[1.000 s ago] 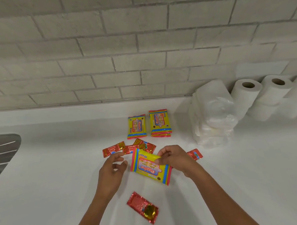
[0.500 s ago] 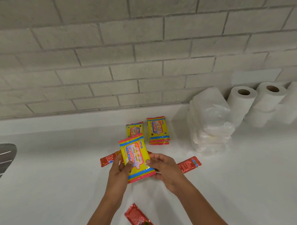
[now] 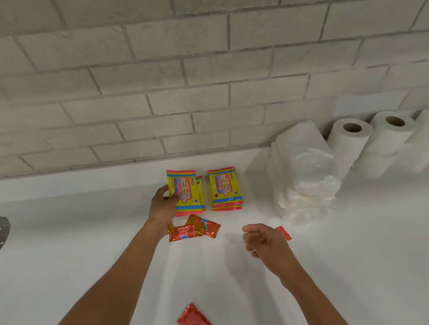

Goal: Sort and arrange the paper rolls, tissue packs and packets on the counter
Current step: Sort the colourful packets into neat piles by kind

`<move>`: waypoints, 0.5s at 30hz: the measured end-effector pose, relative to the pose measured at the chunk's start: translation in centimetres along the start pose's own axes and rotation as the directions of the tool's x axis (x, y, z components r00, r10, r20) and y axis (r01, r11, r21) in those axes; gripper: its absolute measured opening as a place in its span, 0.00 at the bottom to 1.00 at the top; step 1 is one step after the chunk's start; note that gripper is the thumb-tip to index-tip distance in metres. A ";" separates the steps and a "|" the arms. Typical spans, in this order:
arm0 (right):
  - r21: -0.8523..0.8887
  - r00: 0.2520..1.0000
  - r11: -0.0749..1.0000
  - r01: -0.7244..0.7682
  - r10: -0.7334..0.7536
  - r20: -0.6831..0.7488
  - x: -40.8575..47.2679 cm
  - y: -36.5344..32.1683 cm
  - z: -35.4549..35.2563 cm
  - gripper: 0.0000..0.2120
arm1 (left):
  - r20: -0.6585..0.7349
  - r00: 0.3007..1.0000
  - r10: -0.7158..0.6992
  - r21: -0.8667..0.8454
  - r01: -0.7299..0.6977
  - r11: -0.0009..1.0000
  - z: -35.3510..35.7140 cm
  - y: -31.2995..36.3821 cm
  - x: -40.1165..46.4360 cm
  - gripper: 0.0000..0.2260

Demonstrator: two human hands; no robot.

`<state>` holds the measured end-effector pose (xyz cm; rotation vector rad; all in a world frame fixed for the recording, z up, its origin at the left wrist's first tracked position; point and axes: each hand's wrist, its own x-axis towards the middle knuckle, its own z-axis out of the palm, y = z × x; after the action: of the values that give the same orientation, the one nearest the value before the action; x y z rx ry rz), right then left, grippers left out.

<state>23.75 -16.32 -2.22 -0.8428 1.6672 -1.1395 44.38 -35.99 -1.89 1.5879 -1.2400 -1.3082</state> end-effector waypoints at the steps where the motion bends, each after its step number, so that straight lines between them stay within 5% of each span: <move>1: -0.047 0.999 0.998 0.037 -0.039 -0.037 0.0 0.3 -0.5 0.10 | 0.007 1.000 -0.016 0.021 0.016 1.000 0.4 -0.1 0.9 0.18; 5: -0.288 0.985 0.954 0.088 -0.127 -0.119 0.3 1.6 -2.3 0.11 | 0.004 0.999 -0.054 0.127 0.053 0.991 1.6 -0.9 3.4 0.17; 15: -0.494 0.984 0.869 0.030 -0.112 -0.137 0.8 3.1 -4.4 0.12 | -0.097 0.994 0.052 0.522 0.006 0.853 2.3 -1.5 4.8 0.18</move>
<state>19.20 -14.64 -4.75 -1.1599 2.1242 -0.8538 42.58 -40.06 -5.12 1.9769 -1.6335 -0.8891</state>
